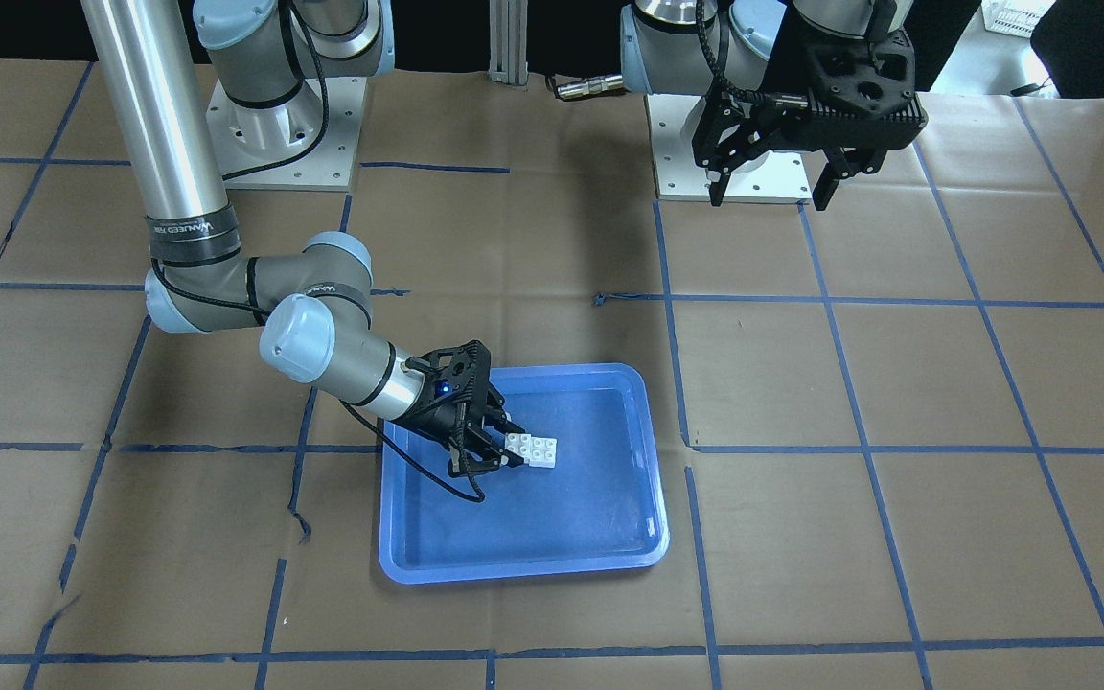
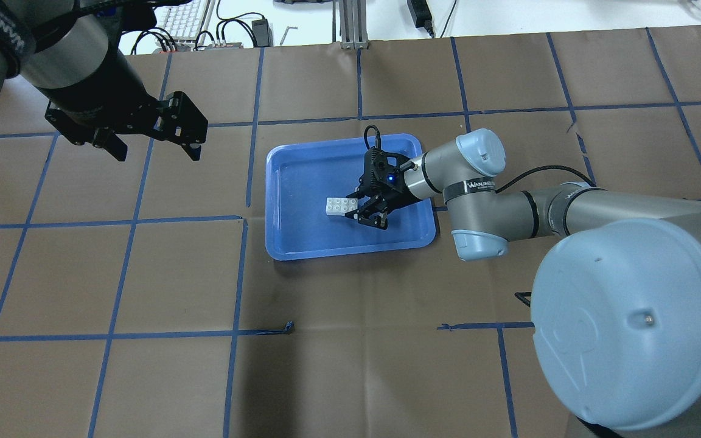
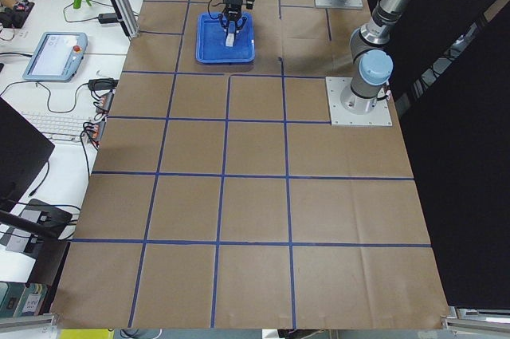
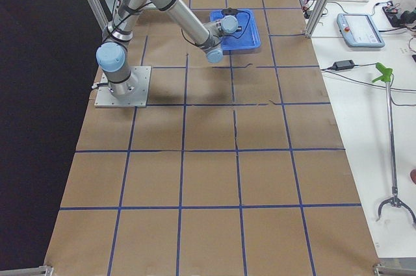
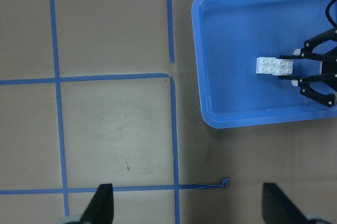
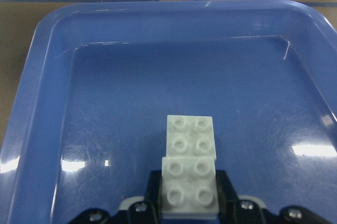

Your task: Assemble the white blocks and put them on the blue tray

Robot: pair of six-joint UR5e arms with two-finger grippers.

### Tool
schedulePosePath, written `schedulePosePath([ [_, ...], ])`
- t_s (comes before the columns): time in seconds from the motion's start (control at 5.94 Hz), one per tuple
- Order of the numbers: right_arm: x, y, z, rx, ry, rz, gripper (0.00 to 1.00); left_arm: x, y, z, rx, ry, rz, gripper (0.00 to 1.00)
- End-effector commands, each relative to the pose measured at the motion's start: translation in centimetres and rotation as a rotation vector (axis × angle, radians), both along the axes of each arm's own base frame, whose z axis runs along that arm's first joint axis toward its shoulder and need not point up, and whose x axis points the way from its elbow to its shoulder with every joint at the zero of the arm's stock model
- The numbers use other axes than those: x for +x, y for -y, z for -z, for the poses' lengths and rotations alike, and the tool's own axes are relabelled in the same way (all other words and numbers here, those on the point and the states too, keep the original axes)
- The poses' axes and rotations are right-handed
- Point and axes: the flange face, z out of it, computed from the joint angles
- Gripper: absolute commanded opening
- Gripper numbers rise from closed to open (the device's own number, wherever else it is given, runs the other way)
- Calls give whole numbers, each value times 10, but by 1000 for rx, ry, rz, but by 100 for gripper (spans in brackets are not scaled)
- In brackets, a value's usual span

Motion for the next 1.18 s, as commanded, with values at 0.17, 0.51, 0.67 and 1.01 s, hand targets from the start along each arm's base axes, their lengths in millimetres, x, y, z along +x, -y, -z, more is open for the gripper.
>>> schedulePosePath([
  [0.17,0,0,0,0,-2,1,31,0,0,0,0,0,1,100],
  [0.51,0,2,1,0,-1,3,31,0,0,1,1,0,1,100],
  [0.67,1,6,-3,-6,-1,7,31,0,0,0,0,0,1,100],
  [1.01,1,6,-1,9,2,19,31,0,-1,0,0,2,0,100],
])
